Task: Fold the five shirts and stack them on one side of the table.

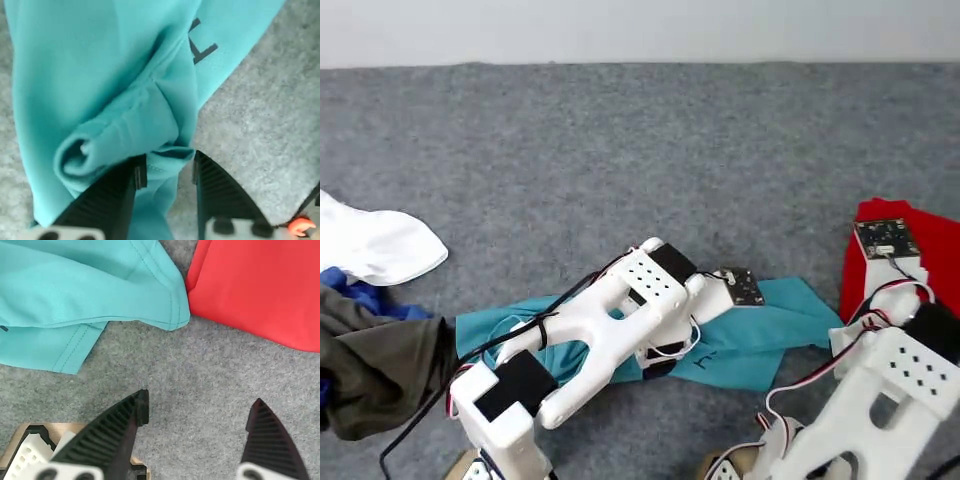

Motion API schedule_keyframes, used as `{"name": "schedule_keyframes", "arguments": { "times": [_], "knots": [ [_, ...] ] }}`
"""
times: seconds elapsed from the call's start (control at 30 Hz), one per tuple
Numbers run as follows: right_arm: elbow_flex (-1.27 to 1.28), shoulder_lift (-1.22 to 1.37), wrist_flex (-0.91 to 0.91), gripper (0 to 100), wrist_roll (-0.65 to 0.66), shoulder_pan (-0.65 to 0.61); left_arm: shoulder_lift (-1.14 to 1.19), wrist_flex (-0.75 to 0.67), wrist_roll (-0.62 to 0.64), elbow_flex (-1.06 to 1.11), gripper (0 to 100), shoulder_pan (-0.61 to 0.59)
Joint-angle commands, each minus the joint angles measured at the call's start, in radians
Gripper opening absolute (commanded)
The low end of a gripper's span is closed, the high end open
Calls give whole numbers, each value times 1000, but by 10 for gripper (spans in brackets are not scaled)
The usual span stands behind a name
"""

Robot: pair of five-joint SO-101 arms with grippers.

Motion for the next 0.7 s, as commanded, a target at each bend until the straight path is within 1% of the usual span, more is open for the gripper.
{"name": "schedule_keyframes", "arguments": {
  "times": [0.0,0.17,0.27,0.33,0.43,0.53,0.67],
  "knots": [
    [-58,-18,1,314,14,4,-5,-72,-9,50,162,-6],
    [-58,-18,-1,314,14,4,-5,-204,-9,165,160,-11],
    [-58,-15,-4,314,14,4,-6,-219,-6,176,155,-31],
    [-58,-13,-4,314,14,4,-5,-222,-9,176,115,-37],
    [-58,-13,-4,314,14,4,-9,-222,-9,174,15,-37],
    [-58,-13,-4,314,14,4,-15,-196,-9,165,15,-37],
    [-58,-13,-4,314,14,4,-15,-118,-9,94,14,-37]
  ]
}}
